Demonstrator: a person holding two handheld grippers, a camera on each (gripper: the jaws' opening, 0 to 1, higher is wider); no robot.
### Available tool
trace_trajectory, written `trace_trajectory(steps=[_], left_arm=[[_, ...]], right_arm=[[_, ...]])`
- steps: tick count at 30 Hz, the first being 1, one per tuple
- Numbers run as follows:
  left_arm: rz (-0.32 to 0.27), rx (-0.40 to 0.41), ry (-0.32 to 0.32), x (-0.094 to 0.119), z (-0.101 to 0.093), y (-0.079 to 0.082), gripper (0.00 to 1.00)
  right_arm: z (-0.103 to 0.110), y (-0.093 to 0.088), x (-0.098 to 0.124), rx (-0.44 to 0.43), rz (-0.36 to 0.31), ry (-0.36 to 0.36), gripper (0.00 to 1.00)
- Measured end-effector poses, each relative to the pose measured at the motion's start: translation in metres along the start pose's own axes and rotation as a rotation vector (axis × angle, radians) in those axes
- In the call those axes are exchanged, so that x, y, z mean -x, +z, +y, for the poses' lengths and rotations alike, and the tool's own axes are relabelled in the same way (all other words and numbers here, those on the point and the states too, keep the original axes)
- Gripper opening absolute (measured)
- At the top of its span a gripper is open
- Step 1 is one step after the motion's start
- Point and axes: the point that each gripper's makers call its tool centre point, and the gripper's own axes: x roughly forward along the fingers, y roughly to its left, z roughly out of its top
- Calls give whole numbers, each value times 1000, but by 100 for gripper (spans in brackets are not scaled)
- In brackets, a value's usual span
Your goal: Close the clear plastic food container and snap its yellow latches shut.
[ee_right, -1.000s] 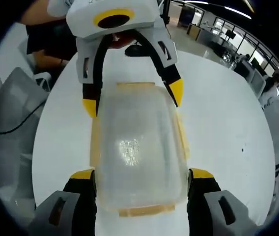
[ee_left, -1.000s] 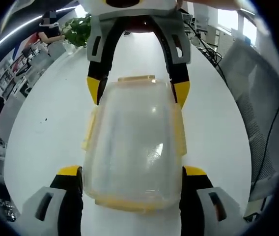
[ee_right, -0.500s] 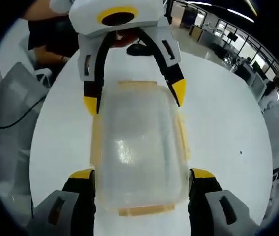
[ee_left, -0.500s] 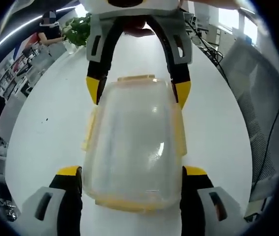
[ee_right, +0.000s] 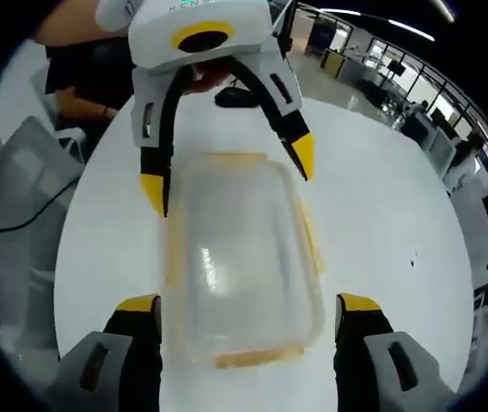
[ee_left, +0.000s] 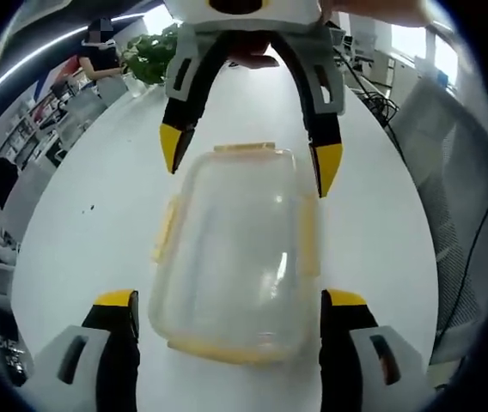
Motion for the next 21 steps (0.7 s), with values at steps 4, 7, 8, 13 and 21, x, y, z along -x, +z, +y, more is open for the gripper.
trace_trajectory(steps=[4, 7, 8, 13, 21], left_arm=[[-30, 48, 47, 6, 2, -1, 86], [-56, 100, 65, 11, 2, -2, 87], [-64, 110, 87, 13, 5, -4, 87], [-93, 180, 114, 17, 3, -9, 88], [-165, 326, 171, 25, 4, -11, 88]], right_arm=[[2, 0, 4, -47, -29, -26, 83], [1, -1, 7, -75, -40, -56, 82], [1, -2, 8, -84, -47, -62, 82], [0, -3, 14, -172, -104, -91, 82], [-1, -7, 22, -278, -181, -154, 82]])
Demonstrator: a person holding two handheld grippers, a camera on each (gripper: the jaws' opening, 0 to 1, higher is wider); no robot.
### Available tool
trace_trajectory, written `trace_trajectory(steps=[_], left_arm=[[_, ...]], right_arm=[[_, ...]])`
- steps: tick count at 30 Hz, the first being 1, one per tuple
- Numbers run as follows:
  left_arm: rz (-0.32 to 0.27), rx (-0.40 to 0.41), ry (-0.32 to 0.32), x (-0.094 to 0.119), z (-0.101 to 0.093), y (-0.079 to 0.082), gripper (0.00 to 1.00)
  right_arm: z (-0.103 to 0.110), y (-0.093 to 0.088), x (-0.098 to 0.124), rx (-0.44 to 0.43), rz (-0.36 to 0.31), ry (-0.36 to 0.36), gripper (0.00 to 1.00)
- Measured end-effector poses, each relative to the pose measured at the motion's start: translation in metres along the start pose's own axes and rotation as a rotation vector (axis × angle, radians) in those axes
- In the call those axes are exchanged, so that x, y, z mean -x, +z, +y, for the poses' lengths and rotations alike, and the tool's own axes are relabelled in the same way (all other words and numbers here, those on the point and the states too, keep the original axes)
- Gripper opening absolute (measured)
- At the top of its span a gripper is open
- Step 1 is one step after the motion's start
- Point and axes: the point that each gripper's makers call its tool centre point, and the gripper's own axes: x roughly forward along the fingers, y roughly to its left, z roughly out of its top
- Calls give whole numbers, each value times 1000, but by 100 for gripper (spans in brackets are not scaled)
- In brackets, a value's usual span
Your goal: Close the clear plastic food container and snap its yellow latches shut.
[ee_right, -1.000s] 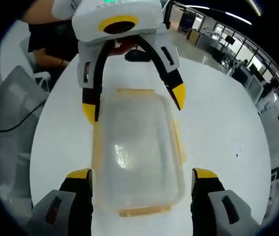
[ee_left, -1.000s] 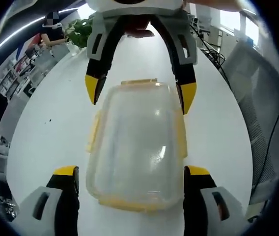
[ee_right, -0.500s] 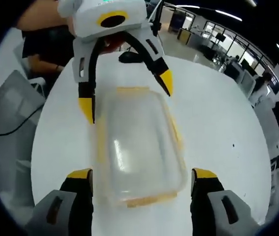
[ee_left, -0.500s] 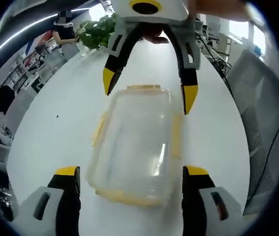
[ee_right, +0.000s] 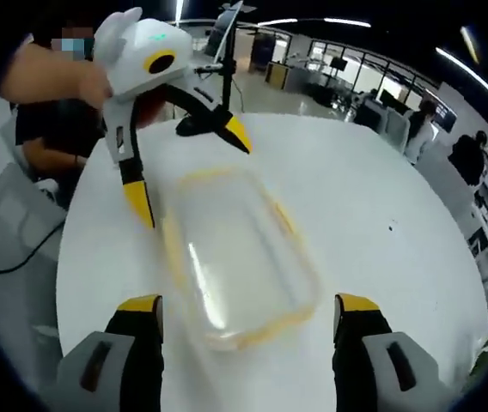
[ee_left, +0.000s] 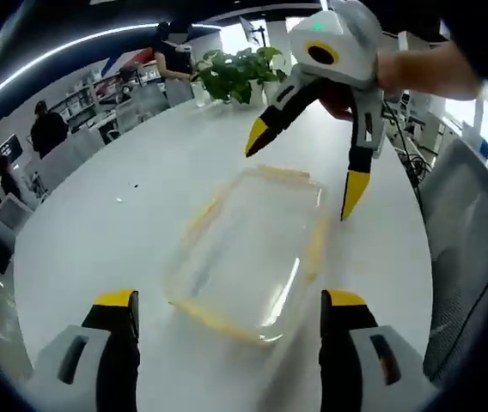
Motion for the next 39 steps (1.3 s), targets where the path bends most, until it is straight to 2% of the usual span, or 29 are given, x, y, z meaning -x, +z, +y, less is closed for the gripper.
trace_trajectory(steps=[2, 5, 11, 13, 14, 19, 27, 34, 39], left_arm=[[2, 12, 37, 2, 3, -3, 88], [-22, 77, 30, 3, -1, -3, 89], [-32, 93, 61, 11, -3, -7, 88], [-67, 101, 74, 16, -3, -3, 89], [-65, 135, 73, 18, -4, -6, 89], [-93, 150, 106, 24, -4, -6, 90], [-136, 172, 140, 35, -17, -6, 92], [-164, 215, 175, 49, -31, -13, 95], [-163, 235, 181, 57, -42, -19, 95]], right_arm=[[1, -2, 2, -19, -10, 0, 82], [0, -5, 5, -37, -24, -19, 82], [-1, -7, 14, -90, -69, -52, 83], [-1, -9, 17, -107, -84, -56, 83], [0, -10, 19, -111, -89, -62, 84], [5, -15, 26, -120, -113, -76, 84], [15, -21, 42, -142, -170, -120, 84], [30, -30, 53, -166, -202, -145, 85], [37, -33, 62, -162, -223, -162, 85]])
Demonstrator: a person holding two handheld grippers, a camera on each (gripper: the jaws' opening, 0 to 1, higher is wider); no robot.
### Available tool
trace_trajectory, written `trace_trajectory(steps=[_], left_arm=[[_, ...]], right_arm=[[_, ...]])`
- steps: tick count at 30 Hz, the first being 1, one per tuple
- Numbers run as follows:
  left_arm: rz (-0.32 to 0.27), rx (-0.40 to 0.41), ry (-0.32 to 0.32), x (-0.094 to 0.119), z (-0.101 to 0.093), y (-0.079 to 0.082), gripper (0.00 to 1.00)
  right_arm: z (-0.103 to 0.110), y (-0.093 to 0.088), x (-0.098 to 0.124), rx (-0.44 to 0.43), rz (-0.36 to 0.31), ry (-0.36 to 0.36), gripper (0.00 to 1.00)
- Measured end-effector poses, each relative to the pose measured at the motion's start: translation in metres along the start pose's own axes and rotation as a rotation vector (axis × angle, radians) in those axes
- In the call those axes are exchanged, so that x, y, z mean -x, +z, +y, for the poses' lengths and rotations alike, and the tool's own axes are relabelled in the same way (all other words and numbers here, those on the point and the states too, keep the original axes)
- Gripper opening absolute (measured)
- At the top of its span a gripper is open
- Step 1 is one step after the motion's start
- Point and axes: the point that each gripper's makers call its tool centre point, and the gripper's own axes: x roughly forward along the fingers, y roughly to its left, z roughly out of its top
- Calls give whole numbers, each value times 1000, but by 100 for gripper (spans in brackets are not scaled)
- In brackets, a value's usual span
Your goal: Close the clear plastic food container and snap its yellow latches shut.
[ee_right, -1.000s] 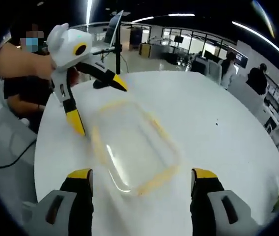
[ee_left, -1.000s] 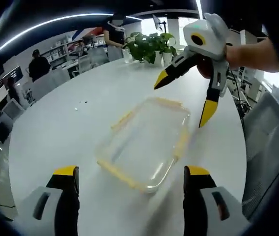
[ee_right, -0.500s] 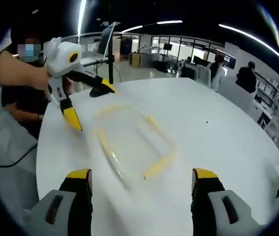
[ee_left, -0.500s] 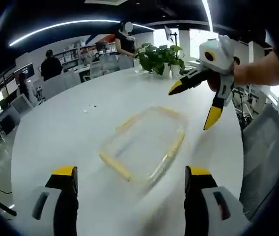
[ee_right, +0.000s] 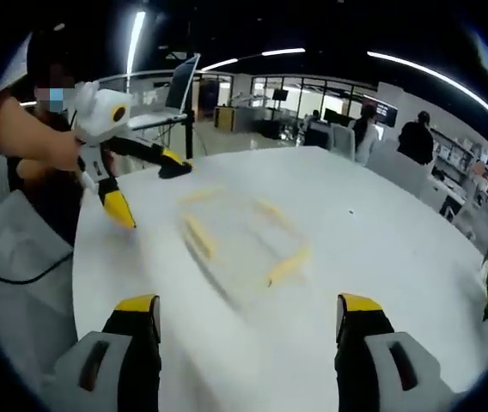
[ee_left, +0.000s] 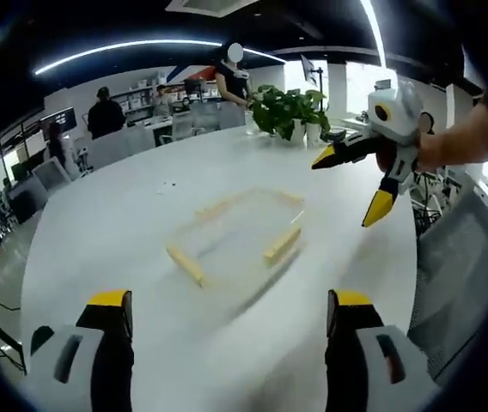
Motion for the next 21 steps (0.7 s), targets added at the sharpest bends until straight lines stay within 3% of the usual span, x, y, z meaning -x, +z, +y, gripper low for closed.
trace_trajectory(steps=[7, 21], left_arm=[[-1, 19, 15, 15, -13, -9, 98], [-18, 66, 46, 41, -31, -22, 99]], right_arm=[[5, -1, 14, -6, -30, -27, 85], [16, -23, 50, -23, -53, -82, 86]])
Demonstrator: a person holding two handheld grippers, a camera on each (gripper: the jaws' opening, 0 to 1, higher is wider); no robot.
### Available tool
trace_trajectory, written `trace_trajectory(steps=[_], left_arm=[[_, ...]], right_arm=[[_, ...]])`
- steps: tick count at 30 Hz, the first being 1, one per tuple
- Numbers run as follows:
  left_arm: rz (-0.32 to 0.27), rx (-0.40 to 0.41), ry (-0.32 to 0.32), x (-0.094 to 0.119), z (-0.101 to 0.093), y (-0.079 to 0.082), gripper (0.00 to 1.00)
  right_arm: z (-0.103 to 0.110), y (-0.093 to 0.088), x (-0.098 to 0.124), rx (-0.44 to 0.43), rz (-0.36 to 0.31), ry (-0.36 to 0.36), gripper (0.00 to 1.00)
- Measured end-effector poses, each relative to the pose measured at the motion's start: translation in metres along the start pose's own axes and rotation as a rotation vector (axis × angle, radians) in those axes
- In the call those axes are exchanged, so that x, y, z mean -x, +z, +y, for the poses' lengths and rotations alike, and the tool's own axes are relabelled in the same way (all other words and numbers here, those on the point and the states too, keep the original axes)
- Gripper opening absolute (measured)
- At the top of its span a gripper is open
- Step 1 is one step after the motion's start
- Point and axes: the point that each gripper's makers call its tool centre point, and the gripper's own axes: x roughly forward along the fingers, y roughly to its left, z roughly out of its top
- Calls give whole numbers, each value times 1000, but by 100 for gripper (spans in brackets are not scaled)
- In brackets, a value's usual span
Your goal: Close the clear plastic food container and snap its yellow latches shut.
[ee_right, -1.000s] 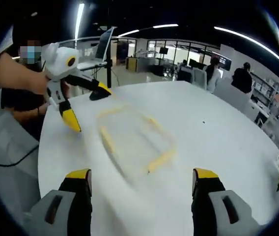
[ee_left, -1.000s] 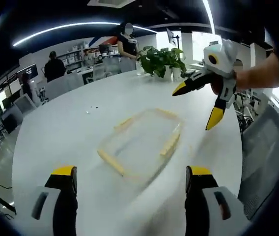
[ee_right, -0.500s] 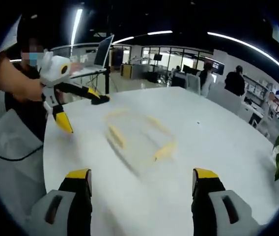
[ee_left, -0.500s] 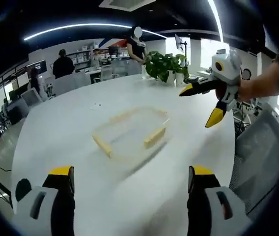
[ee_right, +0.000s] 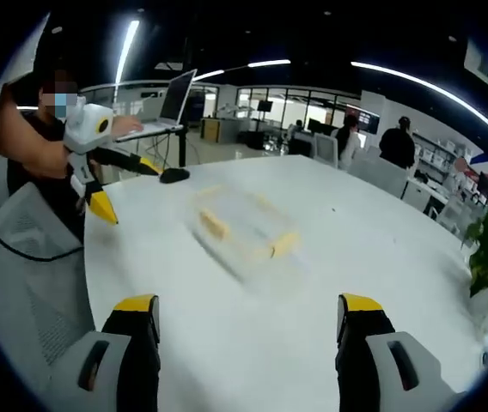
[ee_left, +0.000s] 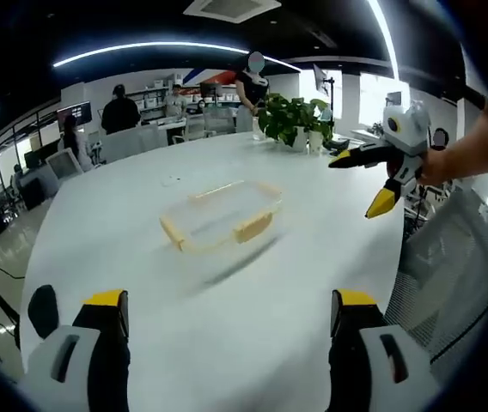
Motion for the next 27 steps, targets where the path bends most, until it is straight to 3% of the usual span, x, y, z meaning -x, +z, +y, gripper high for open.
trace_trajectory(steps=[12, 18, 27], left_arm=[[-36, 44, 38, 25, -11, -11, 99], [-22, 54, 36, 30, -17, -22, 99], [-23, 43, 34, 31, -19, -22, 99]], right_arm=[[11, -26, 27, -41, 24, -28, 86], [9, -28, 32, -65, 21, -40, 86], [14, -31, 31, -70, 26, -33, 86]])
